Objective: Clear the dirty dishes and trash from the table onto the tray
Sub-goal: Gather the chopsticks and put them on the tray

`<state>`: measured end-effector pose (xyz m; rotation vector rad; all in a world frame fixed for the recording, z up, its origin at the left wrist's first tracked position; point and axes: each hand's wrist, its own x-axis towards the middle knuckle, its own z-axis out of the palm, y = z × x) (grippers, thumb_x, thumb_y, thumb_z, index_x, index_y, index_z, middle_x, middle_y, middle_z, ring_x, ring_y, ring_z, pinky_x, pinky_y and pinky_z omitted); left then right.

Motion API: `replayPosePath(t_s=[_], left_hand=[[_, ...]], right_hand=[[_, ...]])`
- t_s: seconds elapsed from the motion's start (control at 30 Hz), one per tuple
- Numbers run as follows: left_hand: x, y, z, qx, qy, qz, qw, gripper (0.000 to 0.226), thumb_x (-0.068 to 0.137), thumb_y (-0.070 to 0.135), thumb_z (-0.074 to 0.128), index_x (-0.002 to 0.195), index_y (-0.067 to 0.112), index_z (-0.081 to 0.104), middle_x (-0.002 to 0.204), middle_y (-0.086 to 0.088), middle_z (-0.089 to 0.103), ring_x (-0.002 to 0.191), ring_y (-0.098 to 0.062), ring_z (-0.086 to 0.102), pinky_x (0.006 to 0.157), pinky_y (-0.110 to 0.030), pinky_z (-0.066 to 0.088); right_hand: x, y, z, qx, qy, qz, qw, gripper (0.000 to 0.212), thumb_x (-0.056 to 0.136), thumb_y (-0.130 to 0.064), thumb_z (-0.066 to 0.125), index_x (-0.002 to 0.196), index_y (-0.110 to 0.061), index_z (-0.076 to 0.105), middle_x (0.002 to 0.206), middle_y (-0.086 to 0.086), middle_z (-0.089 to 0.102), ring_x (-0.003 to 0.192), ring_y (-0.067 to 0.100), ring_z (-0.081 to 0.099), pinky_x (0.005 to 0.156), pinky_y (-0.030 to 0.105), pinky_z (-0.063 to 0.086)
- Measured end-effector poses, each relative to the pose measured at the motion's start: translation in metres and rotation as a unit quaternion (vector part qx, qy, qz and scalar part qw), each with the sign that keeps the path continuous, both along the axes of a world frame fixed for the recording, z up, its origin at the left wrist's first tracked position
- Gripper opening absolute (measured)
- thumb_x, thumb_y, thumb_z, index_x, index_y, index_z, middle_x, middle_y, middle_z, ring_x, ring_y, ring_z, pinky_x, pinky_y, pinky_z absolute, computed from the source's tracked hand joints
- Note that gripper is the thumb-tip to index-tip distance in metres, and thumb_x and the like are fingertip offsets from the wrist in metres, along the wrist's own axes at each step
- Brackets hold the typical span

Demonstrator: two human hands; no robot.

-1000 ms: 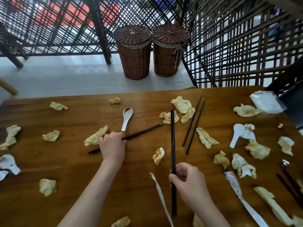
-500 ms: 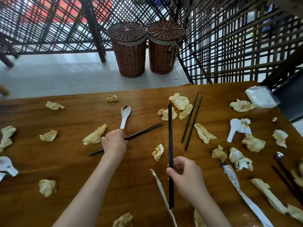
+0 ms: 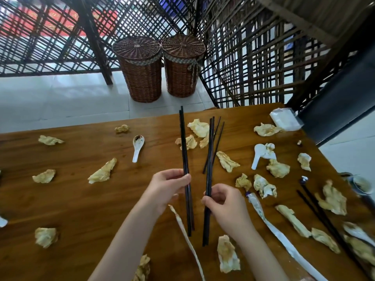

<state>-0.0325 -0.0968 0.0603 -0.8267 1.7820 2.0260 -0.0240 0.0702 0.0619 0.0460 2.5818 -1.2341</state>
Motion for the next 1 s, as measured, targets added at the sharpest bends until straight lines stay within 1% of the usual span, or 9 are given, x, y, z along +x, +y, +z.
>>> replayPosePath(t_s=[0.07, 0.17, 0.33, 0.5, 0.57, 0.63, 0.73, 0.87, 1.0], left_hand=[[0.002, 0.013, 0.003, 0.027, -0.005, -0.02, 0.999, 0.032, 0.074, 0.024, 0.077, 0.103, 0.02, 0.065, 0.08, 0.004, 0.07, 0.074, -0.01, 0.066, 0.074, -0.03, 0.053], [0.002, 0.033, 0.007, 0.043, 0.001, -0.046, 0.998, 0.024, 0.073, 0.021, 0.079, 0.092, 0.023, 0.064, 0.073, 0.004, 0.072, 0.066, -0.008, 0.067, 0.071, -0.027, 0.055], [-0.003, 0.068, 0.011, 0.022, 0.001, -0.048, 0.999, 0.027, 0.07, 0.023, 0.082, 0.089, 0.026, 0.063, 0.076, 0.009, 0.073, 0.073, -0.009, 0.071, 0.083, -0.036, 0.055], [-0.007, 0.108, 0.012, 0.024, 0.0, -0.01, 1.0, 0.01, 0.072, 0.02, 0.08, 0.077, 0.024, 0.072, 0.07, 0.007, 0.072, 0.061, -0.005, 0.066, 0.057, -0.021, 0.05], [-0.008, 0.123, 0.014, 0.044, -0.003, -0.01, 0.999, 0.006, 0.075, 0.019, 0.078, 0.078, 0.021, 0.074, 0.066, 0.005, 0.07, 0.056, -0.006, 0.062, 0.059, -0.024, 0.048], [-0.009, 0.135, 0.016, 0.044, -0.009, -0.005, 0.999, 0.013, 0.075, 0.02, 0.078, 0.087, 0.018, 0.072, 0.067, 0.003, 0.069, 0.057, -0.007, 0.06, 0.06, -0.025, 0.048], [-0.012, 0.148, 0.017, 0.033, -0.012, 0.002, 0.999, 0.019, 0.076, 0.02, 0.077, 0.093, 0.015, 0.071, 0.078, -0.001, 0.073, 0.064, -0.01, 0.064, 0.068, -0.029, 0.054], [-0.012, 0.161, 0.017, 0.023, -0.014, 0.026, 0.999, 0.022, 0.075, 0.02, 0.078, 0.095, 0.015, 0.07, 0.088, -0.005, 0.074, 0.084, -0.021, 0.07, 0.087, -0.043, 0.054], [-0.011, 0.174, 0.017, 0.013, -0.019, 0.051, 0.998, 0.027, 0.074, 0.022, 0.079, 0.097, 0.019, 0.067, 0.089, -0.002, 0.074, 0.088, -0.02, 0.07, 0.09, -0.044, 0.052]], right_hand=[[-0.001, 0.01, 0.007, -0.011, -0.001, -0.005, 1.0, 0.023, 0.082, -0.025, 0.071, 0.103, -0.022, 0.062, 0.083, -0.017, 0.06, 0.079, -0.003, 0.058, 0.067, 0.013, 0.051], [-0.004, 0.025, 0.015, -0.017, -0.012, -0.005, 1.0, 0.019, 0.082, -0.022, 0.07, 0.1, -0.021, 0.064, 0.085, -0.012, 0.065, 0.081, 0.003, 0.062, 0.074, 0.025, 0.057], [-0.009, 0.056, 0.019, -0.022, -0.042, 0.025, 0.999, 0.016, 0.084, -0.021, 0.067, 0.1, -0.021, 0.065, 0.088, -0.01, 0.066, 0.085, 0.004, 0.063, 0.079, 0.028, 0.056], [-0.02, 0.093, 0.019, -0.041, -0.056, 0.055, 0.996, 0.009, 0.083, -0.02, 0.069, 0.087, -0.027, 0.066, 0.083, -0.01, 0.068, 0.082, 0.004, 0.065, 0.077, 0.03, 0.057], [-0.025, 0.106, 0.019, -0.048, -0.063, 0.065, 0.995, 0.013, 0.083, -0.019, 0.069, 0.081, -0.031, 0.064, 0.08, -0.011, 0.069, 0.079, 0.005, 0.066, 0.074, 0.031, 0.058], [-0.031, 0.118, 0.018, -0.049, -0.072, 0.081, 0.993, 0.013, 0.083, -0.019, 0.069, 0.08, -0.03, 0.064, 0.079, -0.01, 0.069, 0.078, 0.006, 0.067, 0.073, 0.031, 0.058], [-0.04, 0.132, 0.016, -0.039, -0.068, 0.108, 0.991, 0.006, 0.084, -0.019, 0.068, 0.085, -0.024, 0.066, 0.08, -0.009, 0.069, 0.077, 0.005, 0.066, 0.07, 0.025, 0.057], [-0.046, 0.145, 0.016, -0.048, -0.069, 0.131, 0.988, 0.004, 0.085, -0.018, 0.067, 0.086, -0.021, 0.065, 0.081, -0.008, 0.068, 0.076, 0.005, 0.066, 0.067, 0.02, 0.056], [-0.049, 0.157, 0.017, -0.071, -0.08, 0.145, 0.984, 0.004, 0.085, -0.016, 0.067, 0.084, -0.019, 0.064, 0.079, -0.005, 0.069, 0.075, 0.007, 0.067, 0.066, 0.021, 0.056]])
